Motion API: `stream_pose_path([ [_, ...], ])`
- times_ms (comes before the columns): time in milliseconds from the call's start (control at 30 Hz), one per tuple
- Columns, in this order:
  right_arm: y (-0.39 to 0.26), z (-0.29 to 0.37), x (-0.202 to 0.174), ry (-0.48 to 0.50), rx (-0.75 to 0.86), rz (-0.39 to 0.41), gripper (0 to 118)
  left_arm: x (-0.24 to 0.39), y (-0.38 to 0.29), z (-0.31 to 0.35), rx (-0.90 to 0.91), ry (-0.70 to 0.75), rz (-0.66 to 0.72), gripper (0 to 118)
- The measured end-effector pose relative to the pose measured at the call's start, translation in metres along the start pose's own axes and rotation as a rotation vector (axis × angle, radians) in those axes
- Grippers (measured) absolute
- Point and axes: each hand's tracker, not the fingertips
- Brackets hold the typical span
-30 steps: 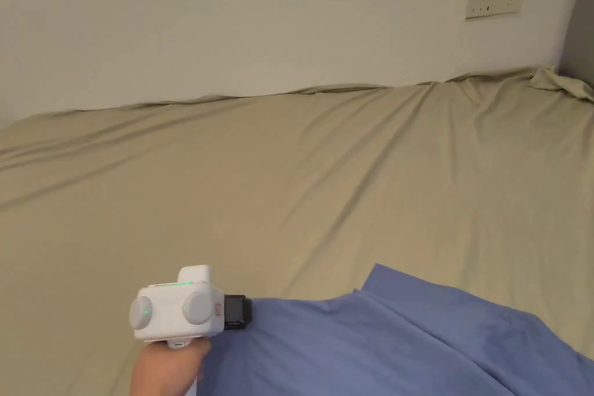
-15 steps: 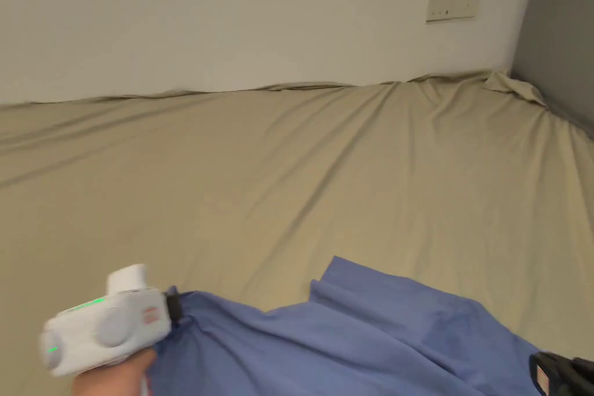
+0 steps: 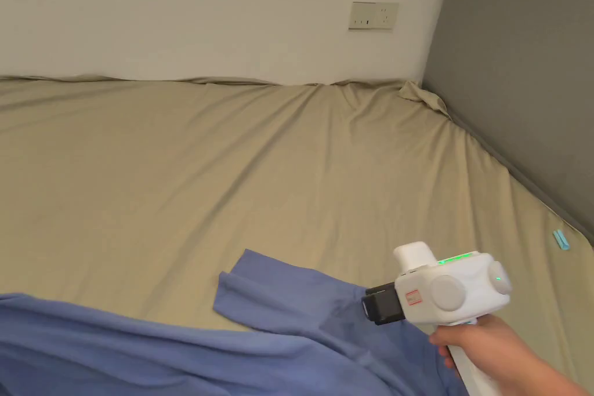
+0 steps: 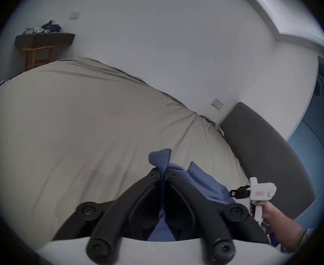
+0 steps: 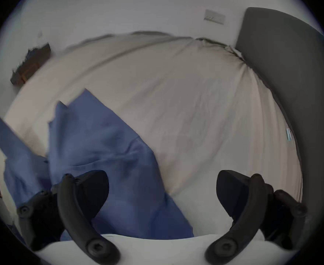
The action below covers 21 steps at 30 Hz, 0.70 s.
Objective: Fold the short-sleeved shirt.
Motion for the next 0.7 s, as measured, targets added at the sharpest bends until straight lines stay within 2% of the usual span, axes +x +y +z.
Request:
stream_pose_path([
  [33, 0.004, -0.01, -0.005, -0.019, -0.039, 0.013, 112, 0.001, -0.001, 0.002, -0.001, 0.013, 0.004, 0],
  [67, 0.007, -0.018, -0.016, -0.012, -0.062, 0.021, 103, 0.001, -0.002, 0.003, -0.006, 0.016, 0.002, 0],
  [100, 0.008, -0.025, -0.024, -0.015, -0.097, 0.05, 83, -0.001, -0.002, 0.002, -0.011, 0.019, -0.009, 0],
  [133, 0.008, -0.029, -0.031, -0.034, -0.137, 0.085, 74, -0.001, -0.003, 0.002, -0.017, 0.025, -0.011, 0],
  [167, 0.007, -0.026, -0.037, -0.005, -0.116, 0.075, 57, -0.001, -0.004, 0.002, -0.022, 0.03, -0.01, 0],
  [200, 0.009, -0.016, -0.042, -0.02, -0.089, 0.059, 16, -0.001, -0.005, 0.003, -0.025, 0.036, -0.008, 0],
  [233, 0.008, -0.011, -0.046, 0.009, -0.092, 0.054, 5, -0.002, -0.005, 0.003, -0.025, 0.038, -0.002, 0],
  [267, 0.004, -0.007, -0.052, 0.035, -0.078, 0.057, 5, -0.002, -0.006, 0.003, -0.026, 0.036, 0.006, 0],
  [300, -0.002, -0.001, -0.06, -0.02, -0.048, 0.111, 5, -0.002, -0.007, 0.004, -0.027, 0.033, 0.017, 0],
  [333, -0.008, 0.007, -0.061, 0.023, -0.039, 0.126, 5, -0.003, -0.007, 0.004, -0.027, 0.025, 0.035, 0],
  [367, -0.013, 0.016, -0.056, 0.132, -0.002, 0.068, 5, -0.006, -0.009, 0.006, -0.023, 0.013, 0.055, 0],
  [400, -0.017, 0.029, -0.047, 0.217, 0.064, -0.047, 5, -0.006, -0.009, 0.007, -0.018, 0.005, 0.087, 0],
  [467, -0.022, 0.062, -0.028, 0.326, 0.205, -0.183, 5, -0.007, -0.006, 0.012, -0.001, -0.023, 0.134, 0],
  [500, -0.024, 0.084, -0.018, 0.34, 0.289, -0.241, 5, -0.008, -0.003, 0.017, 0.015, -0.034, 0.158, 0],
  [567, -0.023, 0.133, 0.002, 0.417, 0.428, -0.316, 5, -0.004, 0.013, 0.022, 0.022, -0.03, 0.154, 0],
  [633, -0.018, 0.186, 0.013, 0.445, 0.562, -0.27, 5, 0.001, 0.035, 0.028, 0.042, -0.002, 0.135, 0],
  [667, -0.012, 0.213, 0.016, 0.419, 0.614, -0.213, 5, 0.004, 0.051, 0.032, 0.071, 0.003, 0.109, 0],
  [700, -0.004, 0.239, 0.017, 0.351, 0.634, -0.159, 5, 0.008, 0.069, 0.037, 0.1, 0.003, 0.089, 0],
])
